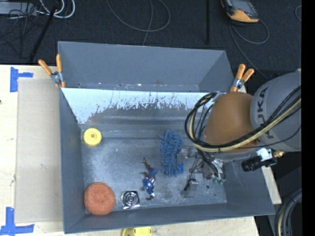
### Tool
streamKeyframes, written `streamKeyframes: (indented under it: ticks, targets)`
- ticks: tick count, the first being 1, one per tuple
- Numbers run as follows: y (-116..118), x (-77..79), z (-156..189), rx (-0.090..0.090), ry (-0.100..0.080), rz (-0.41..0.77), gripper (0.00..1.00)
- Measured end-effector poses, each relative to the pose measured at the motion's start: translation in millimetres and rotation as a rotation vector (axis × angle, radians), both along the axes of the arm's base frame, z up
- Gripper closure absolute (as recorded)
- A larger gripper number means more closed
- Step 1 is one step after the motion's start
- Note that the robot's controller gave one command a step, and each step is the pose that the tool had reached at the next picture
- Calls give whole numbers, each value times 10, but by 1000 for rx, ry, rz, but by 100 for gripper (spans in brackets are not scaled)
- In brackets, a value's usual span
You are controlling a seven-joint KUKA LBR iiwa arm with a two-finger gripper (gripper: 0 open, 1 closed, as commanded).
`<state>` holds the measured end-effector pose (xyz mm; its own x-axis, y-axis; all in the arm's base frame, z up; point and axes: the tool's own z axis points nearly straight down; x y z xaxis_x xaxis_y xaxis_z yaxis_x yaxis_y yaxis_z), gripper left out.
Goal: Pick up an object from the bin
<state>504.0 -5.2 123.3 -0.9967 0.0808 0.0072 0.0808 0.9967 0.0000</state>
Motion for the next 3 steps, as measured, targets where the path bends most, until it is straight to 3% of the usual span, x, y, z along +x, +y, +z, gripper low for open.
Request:
streamKeyframes:
  ticks: [1,2,3]
  targets:
    - [273,187,-93,5,-7,14,0]
    - [67,447,-413,-1,-12,15,0]
    - [112,668,-511,1,-6,-27,0]
